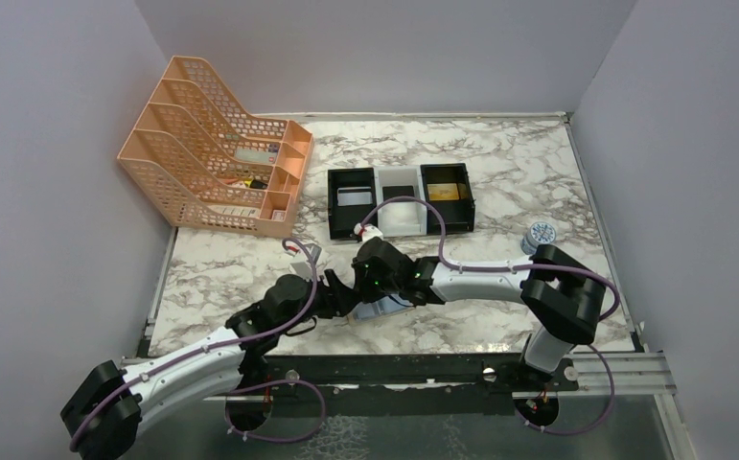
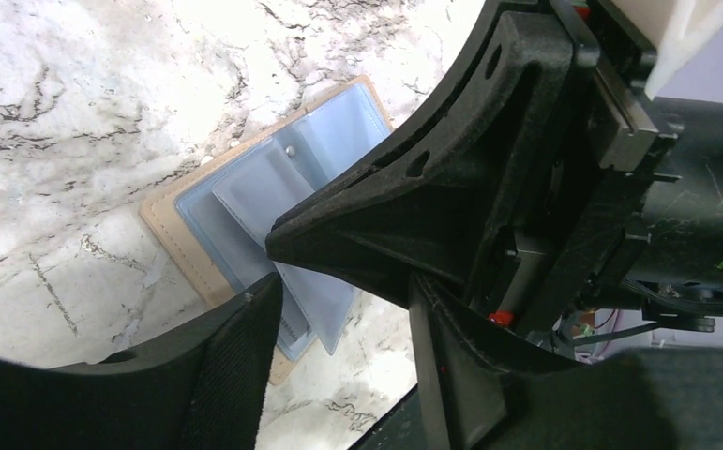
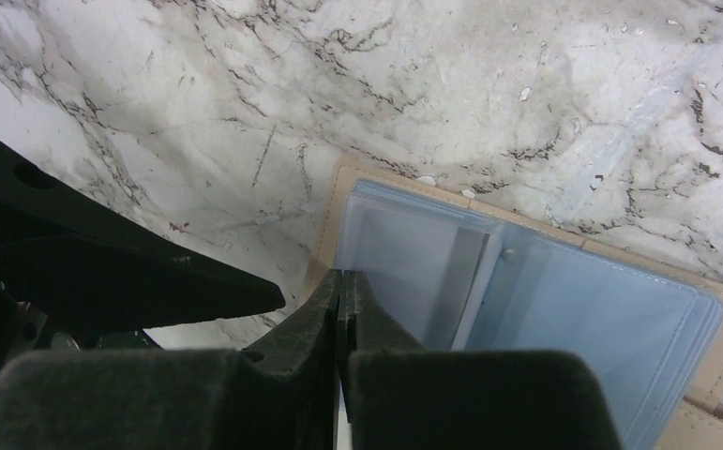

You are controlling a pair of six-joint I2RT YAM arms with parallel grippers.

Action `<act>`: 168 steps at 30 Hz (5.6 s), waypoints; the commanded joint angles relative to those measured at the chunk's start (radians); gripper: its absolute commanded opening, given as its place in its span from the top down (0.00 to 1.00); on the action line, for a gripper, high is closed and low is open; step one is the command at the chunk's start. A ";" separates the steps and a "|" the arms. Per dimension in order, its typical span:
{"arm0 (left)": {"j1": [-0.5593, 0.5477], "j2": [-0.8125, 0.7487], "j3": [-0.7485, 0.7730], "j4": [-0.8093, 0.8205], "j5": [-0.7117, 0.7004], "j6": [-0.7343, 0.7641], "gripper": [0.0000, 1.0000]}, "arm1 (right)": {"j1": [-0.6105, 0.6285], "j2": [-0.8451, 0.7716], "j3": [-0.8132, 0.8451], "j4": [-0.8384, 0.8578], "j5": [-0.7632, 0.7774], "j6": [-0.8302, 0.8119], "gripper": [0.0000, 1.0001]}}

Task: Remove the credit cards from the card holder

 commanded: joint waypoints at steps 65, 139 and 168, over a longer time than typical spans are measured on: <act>0.001 0.565 0.212 0.260 0.140 0.045 0.33 | -0.204 -0.408 -0.272 -0.035 0.003 0.016 0.54; -0.003 0.738 0.183 0.451 0.144 -0.079 0.76 | -0.306 -0.238 -0.487 0.277 -0.269 0.131 0.80; -0.003 0.659 0.080 0.610 0.174 -0.182 0.83 | -0.306 -0.248 -0.496 0.283 -0.249 0.158 0.80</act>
